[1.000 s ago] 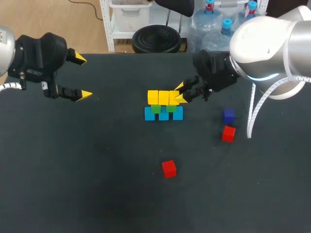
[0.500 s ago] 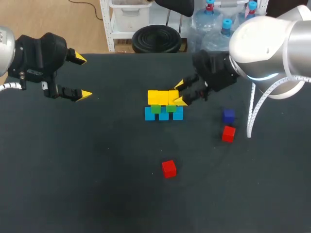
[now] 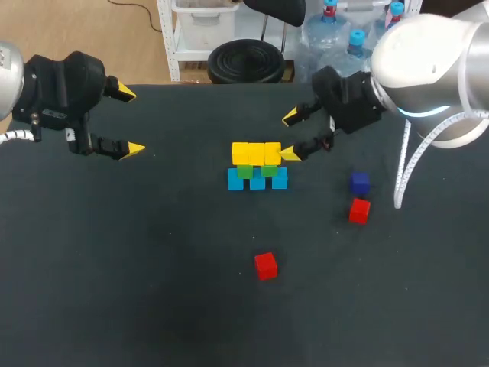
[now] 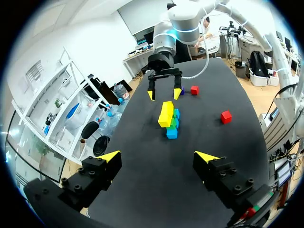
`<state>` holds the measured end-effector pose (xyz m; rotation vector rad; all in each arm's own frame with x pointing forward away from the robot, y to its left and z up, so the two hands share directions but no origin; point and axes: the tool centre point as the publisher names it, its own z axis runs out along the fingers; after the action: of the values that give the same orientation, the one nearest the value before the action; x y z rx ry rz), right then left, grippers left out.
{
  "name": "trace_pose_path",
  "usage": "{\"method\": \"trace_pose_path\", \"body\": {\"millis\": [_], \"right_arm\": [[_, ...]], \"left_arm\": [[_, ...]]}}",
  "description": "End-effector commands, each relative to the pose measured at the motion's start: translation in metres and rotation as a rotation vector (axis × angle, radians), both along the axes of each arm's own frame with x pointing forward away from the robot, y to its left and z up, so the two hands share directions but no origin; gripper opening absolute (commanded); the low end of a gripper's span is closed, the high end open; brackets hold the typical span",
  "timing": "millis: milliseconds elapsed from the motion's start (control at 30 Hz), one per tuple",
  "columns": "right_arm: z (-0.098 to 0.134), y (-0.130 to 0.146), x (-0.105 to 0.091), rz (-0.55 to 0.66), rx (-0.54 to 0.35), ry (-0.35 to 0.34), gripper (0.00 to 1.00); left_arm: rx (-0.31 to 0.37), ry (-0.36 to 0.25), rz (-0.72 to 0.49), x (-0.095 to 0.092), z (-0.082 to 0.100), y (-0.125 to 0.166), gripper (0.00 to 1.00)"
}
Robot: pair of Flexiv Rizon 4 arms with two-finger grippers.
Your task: Place the blue cubes, place green cubes on the blue cubes, place the yellow cubes on the green cubes, then place the red cubes on the yellow cubes, and place purple cube on the red cubes.
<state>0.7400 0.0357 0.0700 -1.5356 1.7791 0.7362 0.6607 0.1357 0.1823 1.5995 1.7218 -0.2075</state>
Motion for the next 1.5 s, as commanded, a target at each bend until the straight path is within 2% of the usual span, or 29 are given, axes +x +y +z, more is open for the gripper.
{"method": "trace_pose_path", "body": {"millis": [33, 233, 600, 800, 933, 1100, 1267, 1500], "right_arm": [[0.010, -0.016, -0.006, -0.013, 0.007, -0.016, 1.00], [0.022, -0.042, -0.008, -0.016, 0.024, -0.039, 1.00], [0.032, -0.090, -0.027, -0.050, 0.004, -0.089, 1.00], [0.037, -0.109, -0.048, -0.109, -0.043, -0.120, 1.00], [0.038, -0.115, -0.059, -0.145, -0.043, -0.122, 1.00], [0.036, -0.125, -0.081, -0.208, -0.036, -0.113, 1.00], [0.028, -0.134, -0.103, -0.239, -0.045, -0.108, 1.00], [0.014, -0.143, -0.124, -0.243, -0.049, -0.095, 1.00]], "left_arm": [[-0.008, -0.005, -0.006, 0.000, -0.001, 0.002, 1.00], [-0.008, -0.005, -0.006, 0.000, -0.001, 0.002, 1.00], [-0.008, -0.005, -0.006, 0.000, -0.001, 0.002, 1.00], [-0.008, -0.005, -0.006, 0.000, -0.001, 0.002, 1.00], [-0.008, -0.005, -0.006, 0.000, -0.001, 0.002, 1.00], [-0.008, -0.005, -0.006, 0.000, -0.001, 0.002, 1.00], [-0.008, -0.005, -0.006, 0.000, -0.001, 0.002, 1.00], [-0.008, -0.005, -0.006, 0.000, -0.001, 0.002, 1.00]]}}
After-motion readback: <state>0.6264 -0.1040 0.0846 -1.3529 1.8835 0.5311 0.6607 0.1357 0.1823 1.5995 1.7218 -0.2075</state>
